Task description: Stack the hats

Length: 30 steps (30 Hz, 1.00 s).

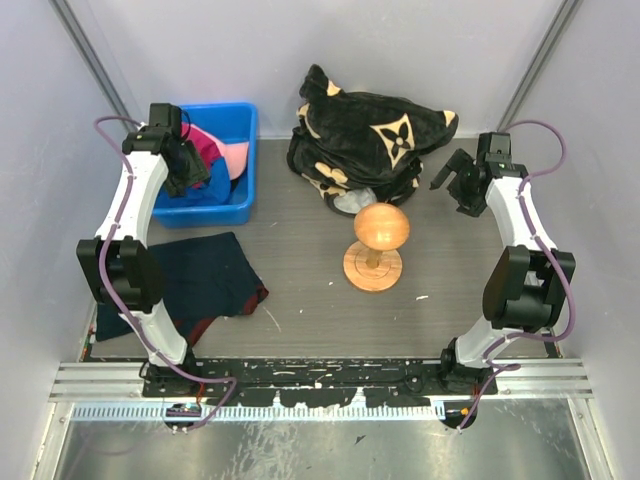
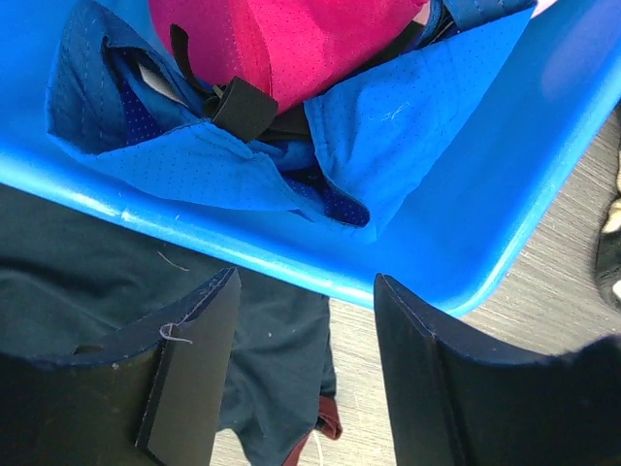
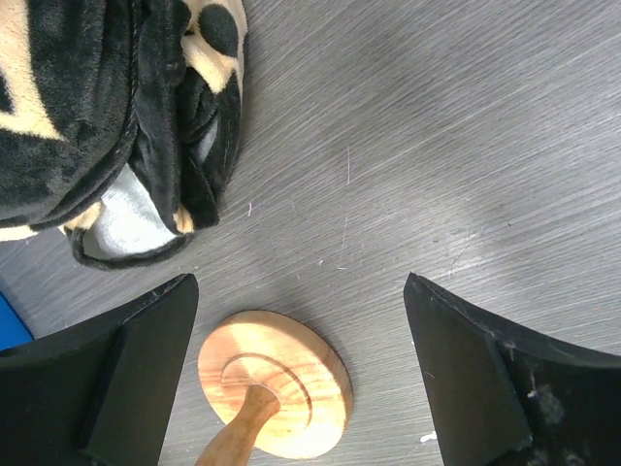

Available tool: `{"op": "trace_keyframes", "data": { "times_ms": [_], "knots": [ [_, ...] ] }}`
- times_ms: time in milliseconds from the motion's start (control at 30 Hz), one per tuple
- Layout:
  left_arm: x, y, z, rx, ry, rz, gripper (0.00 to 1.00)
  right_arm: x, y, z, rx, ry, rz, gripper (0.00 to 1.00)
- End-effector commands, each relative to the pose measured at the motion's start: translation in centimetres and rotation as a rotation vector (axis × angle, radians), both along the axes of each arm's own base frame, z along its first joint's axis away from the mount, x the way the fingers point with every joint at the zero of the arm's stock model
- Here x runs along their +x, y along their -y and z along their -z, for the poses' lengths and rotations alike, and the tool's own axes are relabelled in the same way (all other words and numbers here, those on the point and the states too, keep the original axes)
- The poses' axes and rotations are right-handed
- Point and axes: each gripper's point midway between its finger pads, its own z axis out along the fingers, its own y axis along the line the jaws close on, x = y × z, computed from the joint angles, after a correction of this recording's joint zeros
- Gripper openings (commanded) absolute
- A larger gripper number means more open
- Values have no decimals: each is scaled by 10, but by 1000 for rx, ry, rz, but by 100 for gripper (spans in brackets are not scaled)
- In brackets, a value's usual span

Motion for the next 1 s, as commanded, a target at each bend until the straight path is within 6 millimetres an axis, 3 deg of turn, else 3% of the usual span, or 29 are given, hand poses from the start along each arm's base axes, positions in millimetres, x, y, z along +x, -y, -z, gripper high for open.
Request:
{"op": "trace_keyframes", "data": {
  "times_ms": [0, 533, 767, 967],
  "knots": [
    [-5, -11, 0, 29, -12, -26, 65, 1, -1, -21, -7, 55, -13, 93],
    [50, -6, 51, 6, -82, -18, 65, -7, -3, -30, 4, 84, -12, 93],
    [68, -6, 48, 6, -71, -8, 60, -5, -7, -38, 18, 105, -23, 93],
    [61, 6, 26, -49, -22, 20, 71, -3, -12, -36, 45, 110, -37, 93]
  ]
}}
